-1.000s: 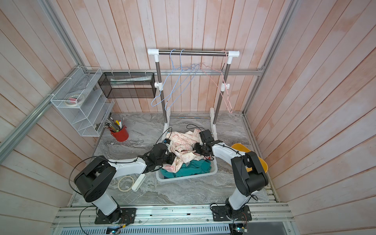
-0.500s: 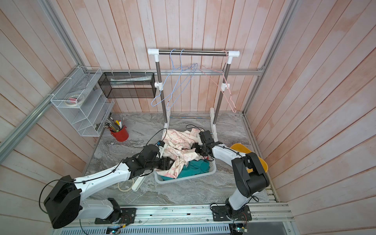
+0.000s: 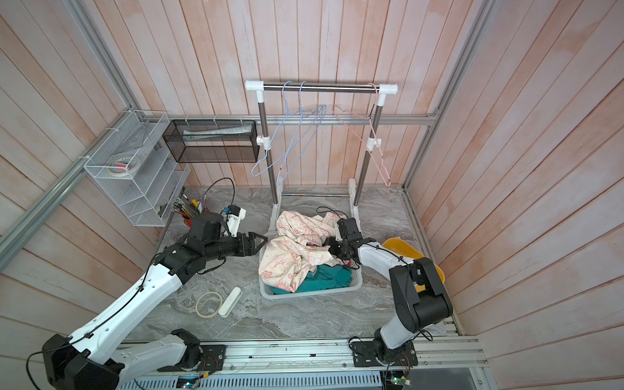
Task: Remove the clothespins securing jackets to the hanger
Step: Adjust the jacket in the basket.
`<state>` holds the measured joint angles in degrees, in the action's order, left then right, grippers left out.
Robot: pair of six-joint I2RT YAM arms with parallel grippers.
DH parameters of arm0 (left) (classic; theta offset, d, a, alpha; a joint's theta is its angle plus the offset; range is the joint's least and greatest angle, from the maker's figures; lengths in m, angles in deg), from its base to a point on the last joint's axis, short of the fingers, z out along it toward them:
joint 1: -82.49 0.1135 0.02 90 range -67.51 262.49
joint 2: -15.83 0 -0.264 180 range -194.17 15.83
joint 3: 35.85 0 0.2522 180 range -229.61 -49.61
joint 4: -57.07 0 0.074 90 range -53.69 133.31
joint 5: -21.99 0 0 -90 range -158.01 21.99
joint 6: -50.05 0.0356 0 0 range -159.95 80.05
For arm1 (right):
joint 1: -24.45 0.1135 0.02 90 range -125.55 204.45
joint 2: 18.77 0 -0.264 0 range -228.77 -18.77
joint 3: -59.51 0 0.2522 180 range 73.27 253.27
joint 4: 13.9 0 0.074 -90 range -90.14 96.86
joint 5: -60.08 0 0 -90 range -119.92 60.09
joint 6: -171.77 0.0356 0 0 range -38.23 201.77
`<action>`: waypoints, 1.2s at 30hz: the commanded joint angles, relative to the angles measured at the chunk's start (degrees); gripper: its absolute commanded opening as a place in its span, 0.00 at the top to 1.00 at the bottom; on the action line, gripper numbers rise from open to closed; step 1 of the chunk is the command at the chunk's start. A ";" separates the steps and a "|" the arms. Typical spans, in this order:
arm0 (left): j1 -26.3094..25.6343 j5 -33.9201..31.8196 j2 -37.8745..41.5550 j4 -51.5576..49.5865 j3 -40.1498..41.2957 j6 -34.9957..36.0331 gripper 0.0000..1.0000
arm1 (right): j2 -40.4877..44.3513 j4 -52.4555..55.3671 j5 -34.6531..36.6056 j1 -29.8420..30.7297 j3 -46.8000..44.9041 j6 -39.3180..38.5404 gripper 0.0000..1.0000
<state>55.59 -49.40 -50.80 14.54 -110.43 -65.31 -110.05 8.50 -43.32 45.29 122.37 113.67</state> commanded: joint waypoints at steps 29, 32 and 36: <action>-6.45 16.24 -33.58 9.41 -12.29 8.75 0.88 | -1.37 9.68 2.34 -0.99 -4.14 2.63 0.44; -9.83 12.51 -31.17 8.25 -7.45 9.02 0.98 | -0.10 9.16 1.81 -1.16 -4.62 3.16 0.44; -11.31 8.09 -32.35 11.18 -1.60 6.13 1.00 | 4.51 9.02 3.19 -1.18 -4.89 3.77 0.40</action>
<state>45.23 -38.58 -81.91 27.94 -115.81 -57.77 -106.18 9.31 -43.11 44.74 120.36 115.42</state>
